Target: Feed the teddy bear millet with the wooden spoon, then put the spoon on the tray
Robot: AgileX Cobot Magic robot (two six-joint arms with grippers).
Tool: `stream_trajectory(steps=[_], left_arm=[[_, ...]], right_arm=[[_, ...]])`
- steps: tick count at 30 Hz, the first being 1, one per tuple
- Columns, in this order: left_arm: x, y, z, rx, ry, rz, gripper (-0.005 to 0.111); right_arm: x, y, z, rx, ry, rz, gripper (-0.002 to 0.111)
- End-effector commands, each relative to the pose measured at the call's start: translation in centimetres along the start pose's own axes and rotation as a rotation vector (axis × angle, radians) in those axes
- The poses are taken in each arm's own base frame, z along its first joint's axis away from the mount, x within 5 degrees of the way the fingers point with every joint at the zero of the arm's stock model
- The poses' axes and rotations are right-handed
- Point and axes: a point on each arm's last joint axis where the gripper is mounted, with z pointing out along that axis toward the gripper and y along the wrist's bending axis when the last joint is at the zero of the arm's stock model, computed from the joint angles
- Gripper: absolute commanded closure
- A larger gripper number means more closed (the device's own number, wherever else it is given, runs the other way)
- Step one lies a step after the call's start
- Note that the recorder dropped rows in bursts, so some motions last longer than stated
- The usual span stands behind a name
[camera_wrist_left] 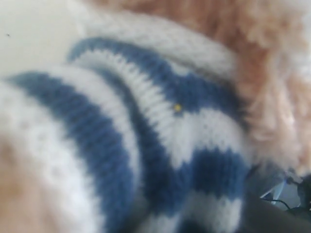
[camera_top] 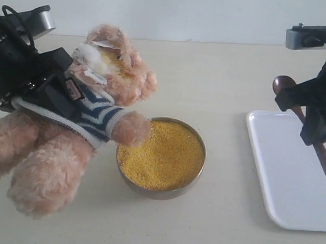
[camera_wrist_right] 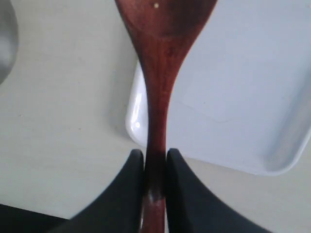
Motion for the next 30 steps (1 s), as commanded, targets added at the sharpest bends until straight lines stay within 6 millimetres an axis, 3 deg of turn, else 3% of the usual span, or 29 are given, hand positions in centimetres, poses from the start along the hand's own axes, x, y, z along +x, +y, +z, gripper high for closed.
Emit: stream_trajectory(steps=[1,4,10,23,30], left_arm=[[-0.2,1.6,-1.4,-0.025,-0.043,-0.049,0.103],[-0.1,3.4,-2.2,-0.06,-0.059,-0.081,0.103],[0.2,5.5,-3.1,-0.083,-0.082,-0.132,0.103],[1.0,8.3,0.4,-0.136,0.047,-0.183,0.103],[0.5,8.8,0.7,-0.155,0.006,-0.186,0.103]], right_arm=[[0.3,-1.5,0.3,0.011,0.011,0.015,0.109],[0.2,-1.9,0.6,0.01,0.023,0.032,0.109],[0.8,-2.2,3.6,0.003,0.144,0.046,0.109],[0.4,-2.5,4.1,0.034,0.112,0.043,0.109],[-0.4,-2.8,6.1,0.034,0.147,0.049,0.109]])
